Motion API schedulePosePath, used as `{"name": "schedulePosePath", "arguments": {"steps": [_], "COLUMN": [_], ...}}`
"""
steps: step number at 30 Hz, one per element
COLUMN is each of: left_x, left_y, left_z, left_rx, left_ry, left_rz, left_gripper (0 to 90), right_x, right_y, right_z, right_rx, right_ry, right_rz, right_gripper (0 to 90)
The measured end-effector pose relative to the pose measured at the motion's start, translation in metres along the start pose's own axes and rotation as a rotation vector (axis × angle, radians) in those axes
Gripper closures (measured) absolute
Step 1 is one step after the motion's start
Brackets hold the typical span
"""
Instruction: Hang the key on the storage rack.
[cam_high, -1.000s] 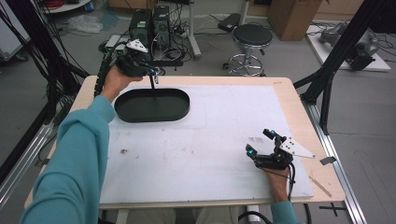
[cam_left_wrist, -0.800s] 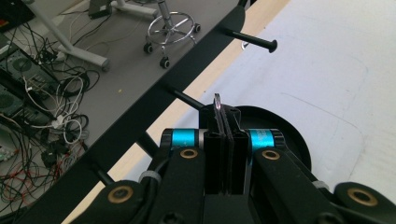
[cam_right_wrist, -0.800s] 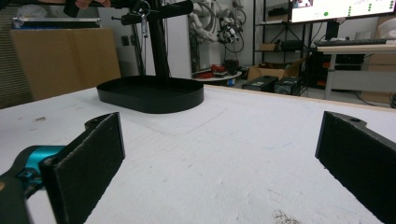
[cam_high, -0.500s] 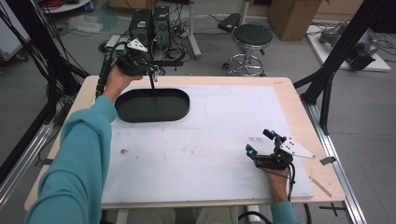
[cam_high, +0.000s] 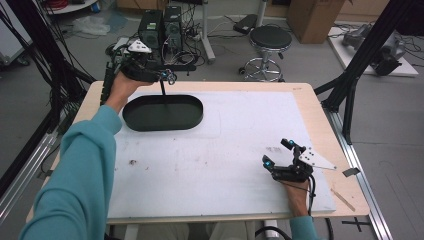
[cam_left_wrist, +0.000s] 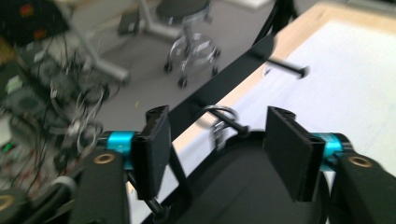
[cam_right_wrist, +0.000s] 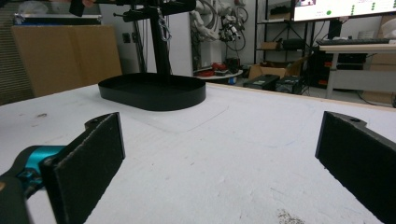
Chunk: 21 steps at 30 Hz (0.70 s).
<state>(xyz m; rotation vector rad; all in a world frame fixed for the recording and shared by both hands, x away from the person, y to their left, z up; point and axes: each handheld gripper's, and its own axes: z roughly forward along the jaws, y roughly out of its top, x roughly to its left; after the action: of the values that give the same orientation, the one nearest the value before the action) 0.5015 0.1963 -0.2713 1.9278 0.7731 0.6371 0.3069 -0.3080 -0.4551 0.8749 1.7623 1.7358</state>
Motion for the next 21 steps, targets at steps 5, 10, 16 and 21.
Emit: {"name": "schedulePosePath", "arguments": {"steps": [5, 10, 16, 21], "left_x": [-0.004, -0.013, -0.034, -0.05], "left_y": [-0.006, -0.023, -0.067, -0.114], "left_z": [-0.024, -0.052, -0.079, -0.096], "left_rx": [-0.105, -0.23, -0.291, -0.291], "left_ry": [-0.06, -0.121, -0.163, -0.147], "left_rz": [-0.052, -0.042, -0.039, -0.053], "left_gripper": [12.7, 10.7, 10.7, 5.8], "right_x": [0.0, 0.001, 0.001, 0.002], "right_y": [0.0, 0.0, 0.0, 0.0], "right_z": [0.0, 0.001, 0.001, 0.002], "right_rx": [0.001, 0.004, 0.01, 0.014], "right_ry": [0.001, 0.002, 0.008, 0.003], "right_rz": [-0.005, -0.009, -0.015, -0.029], "right_gripper": [0.7, 0.7, 0.7, 0.7]}}
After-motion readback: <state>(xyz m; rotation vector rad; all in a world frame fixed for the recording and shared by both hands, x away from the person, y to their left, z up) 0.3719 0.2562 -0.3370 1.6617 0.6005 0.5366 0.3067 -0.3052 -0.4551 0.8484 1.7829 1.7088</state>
